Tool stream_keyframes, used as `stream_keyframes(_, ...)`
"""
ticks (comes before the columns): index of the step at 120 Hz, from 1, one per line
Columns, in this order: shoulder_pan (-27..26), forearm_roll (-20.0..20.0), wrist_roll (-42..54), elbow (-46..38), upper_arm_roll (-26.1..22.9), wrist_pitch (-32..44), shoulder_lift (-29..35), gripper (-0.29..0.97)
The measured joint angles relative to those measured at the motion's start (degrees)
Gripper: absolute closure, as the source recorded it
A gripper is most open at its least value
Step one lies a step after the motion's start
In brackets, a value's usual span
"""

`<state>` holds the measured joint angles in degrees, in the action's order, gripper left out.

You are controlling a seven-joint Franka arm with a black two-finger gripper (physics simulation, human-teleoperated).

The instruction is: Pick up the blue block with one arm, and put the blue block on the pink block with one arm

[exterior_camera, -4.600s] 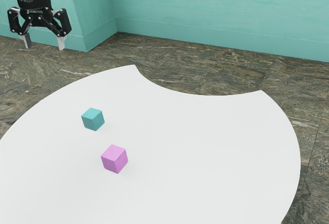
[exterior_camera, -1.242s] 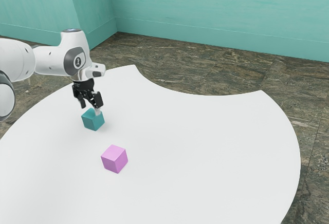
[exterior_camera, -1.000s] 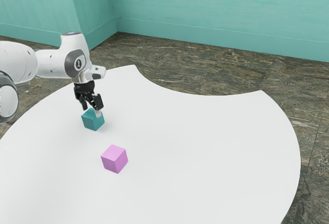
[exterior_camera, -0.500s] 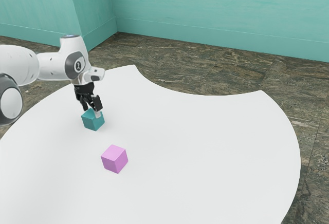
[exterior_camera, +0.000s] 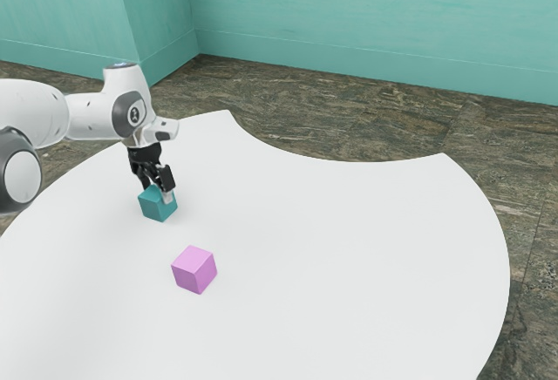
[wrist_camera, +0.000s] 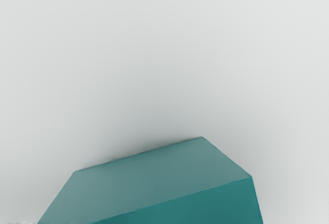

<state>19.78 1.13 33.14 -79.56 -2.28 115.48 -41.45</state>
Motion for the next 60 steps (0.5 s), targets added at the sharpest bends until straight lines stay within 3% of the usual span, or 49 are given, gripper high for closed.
stream_keyframes(60,0.0,-0.42,-5.6,0.0,0.0,-1.58,0.03,0.0)
